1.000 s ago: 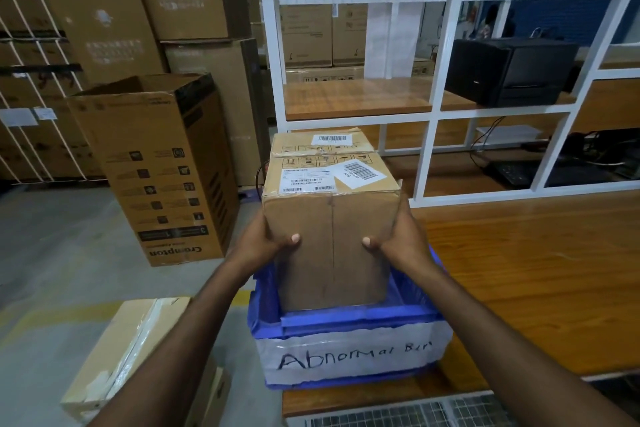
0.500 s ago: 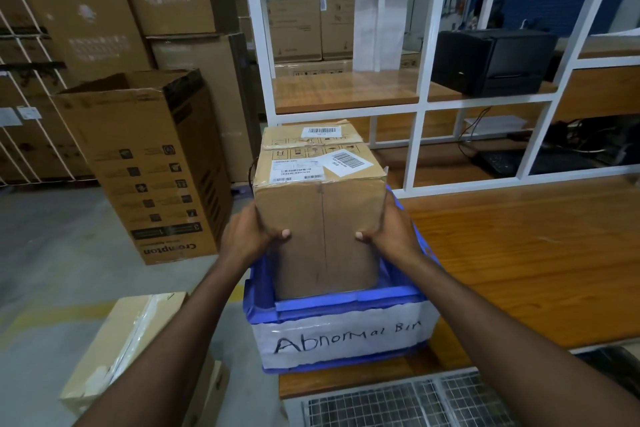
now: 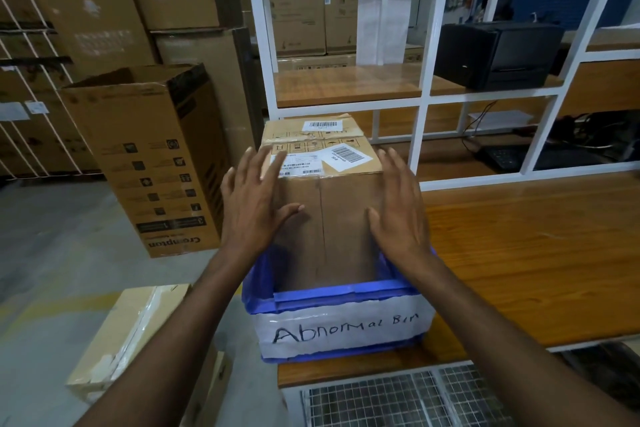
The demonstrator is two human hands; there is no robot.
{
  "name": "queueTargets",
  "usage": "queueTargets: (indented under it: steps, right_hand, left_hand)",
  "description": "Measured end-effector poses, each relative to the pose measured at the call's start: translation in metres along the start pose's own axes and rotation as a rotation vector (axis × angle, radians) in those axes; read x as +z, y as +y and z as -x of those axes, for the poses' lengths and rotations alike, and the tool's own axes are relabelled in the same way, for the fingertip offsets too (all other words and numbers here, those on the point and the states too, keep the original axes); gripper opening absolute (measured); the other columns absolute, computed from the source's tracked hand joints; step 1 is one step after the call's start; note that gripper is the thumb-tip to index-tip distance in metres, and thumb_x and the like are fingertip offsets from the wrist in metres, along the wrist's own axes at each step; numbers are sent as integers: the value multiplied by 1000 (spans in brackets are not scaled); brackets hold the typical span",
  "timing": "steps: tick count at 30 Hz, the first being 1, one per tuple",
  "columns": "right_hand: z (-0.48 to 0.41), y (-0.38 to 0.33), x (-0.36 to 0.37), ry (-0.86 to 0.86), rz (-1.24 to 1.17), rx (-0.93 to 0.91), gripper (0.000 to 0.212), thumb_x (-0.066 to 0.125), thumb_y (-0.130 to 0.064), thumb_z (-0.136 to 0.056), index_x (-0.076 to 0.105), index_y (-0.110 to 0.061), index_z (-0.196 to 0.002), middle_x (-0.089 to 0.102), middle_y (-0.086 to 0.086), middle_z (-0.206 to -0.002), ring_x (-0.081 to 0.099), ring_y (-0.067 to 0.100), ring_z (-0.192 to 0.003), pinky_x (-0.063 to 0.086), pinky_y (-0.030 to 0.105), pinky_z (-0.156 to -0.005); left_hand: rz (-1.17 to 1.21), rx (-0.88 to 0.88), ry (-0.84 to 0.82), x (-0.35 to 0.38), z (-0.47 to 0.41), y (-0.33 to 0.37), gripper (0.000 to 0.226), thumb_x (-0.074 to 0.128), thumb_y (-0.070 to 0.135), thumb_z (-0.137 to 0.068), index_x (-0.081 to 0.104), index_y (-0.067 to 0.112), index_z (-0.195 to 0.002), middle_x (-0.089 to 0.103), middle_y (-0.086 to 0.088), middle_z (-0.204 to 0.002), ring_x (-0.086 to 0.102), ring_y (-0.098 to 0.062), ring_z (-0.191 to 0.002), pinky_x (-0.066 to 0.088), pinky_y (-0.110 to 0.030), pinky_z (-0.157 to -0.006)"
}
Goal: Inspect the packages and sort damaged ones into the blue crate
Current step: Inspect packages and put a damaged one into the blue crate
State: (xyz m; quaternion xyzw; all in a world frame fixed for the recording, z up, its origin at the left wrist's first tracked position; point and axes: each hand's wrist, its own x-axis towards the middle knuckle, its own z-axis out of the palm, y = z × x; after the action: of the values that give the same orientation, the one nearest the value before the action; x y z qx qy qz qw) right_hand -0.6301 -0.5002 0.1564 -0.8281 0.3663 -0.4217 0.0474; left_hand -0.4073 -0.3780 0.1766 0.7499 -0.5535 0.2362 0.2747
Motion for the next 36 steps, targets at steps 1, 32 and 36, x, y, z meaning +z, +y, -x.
queueTargets:
  steps: [1,32,36]
  right_hand:
    - [-3,-5,0,19,82,-112,101,78,-5,-82,20,-16,-164,24,8,-169,24,28,-154,30,42,-123]
    - [3,-11,14,-319,43,-363,95,59,-19,-93,-3,-8,-165,-7,14,-173,-14,34,-159,-14,46,-126]
    - [5,-13,6,-263,9,-298,94,74,-26,-84,23,-15,-162,25,11,-168,15,34,-156,8,52,-126]
  left_hand:
    - [-69,39,-27,0,-2,4,94,64,68,-87,24,29,-163,23,-4,-170,13,-28,-158,16,-58,-124]
    - [-181,-238,-194,9,0,57,63,61,40,-101,40,24,-157,39,-4,-163,30,-32,-152,28,-61,-119]
    - [-132,-286,-130,-1,8,69,49,51,46,-104,53,24,-148,53,-5,-153,43,-32,-141,39,-57,-112]
